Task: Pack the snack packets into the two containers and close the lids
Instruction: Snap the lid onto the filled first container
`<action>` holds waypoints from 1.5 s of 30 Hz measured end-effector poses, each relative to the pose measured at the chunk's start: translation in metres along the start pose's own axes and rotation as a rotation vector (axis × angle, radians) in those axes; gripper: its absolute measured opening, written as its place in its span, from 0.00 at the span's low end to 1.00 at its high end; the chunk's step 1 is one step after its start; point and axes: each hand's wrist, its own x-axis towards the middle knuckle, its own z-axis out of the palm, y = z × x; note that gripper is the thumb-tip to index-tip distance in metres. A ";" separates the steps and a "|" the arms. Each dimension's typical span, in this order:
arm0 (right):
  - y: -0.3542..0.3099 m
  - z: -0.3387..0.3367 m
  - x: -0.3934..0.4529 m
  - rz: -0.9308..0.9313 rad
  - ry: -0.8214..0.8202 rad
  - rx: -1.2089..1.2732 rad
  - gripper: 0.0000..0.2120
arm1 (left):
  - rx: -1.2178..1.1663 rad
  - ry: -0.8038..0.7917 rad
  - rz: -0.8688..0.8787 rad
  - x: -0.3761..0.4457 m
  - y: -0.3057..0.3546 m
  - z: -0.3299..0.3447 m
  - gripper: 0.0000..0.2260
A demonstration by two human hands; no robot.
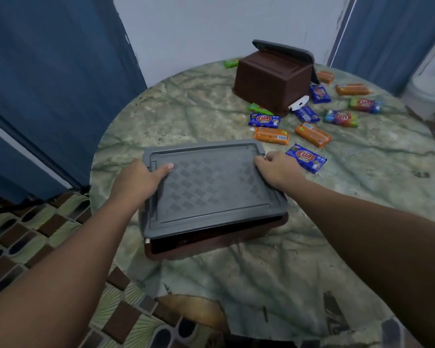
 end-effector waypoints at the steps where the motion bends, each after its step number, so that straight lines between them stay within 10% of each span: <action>1: -0.001 0.002 -0.004 -0.003 0.017 -0.025 0.22 | 0.016 -0.022 0.013 -0.001 -0.006 -0.001 0.27; 14: -0.003 0.009 -0.019 -0.038 0.086 -0.215 0.21 | 0.073 -0.101 0.013 -0.019 -0.031 -0.011 0.32; 28: 0.006 0.014 -0.018 0.143 -0.118 0.164 0.33 | -0.328 -0.386 -0.228 -0.019 -0.039 0.006 0.37; 45: 0.004 0.017 -0.016 0.237 -0.133 0.312 0.37 | -0.504 -0.367 -0.315 -0.030 -0.043 0.014 0.41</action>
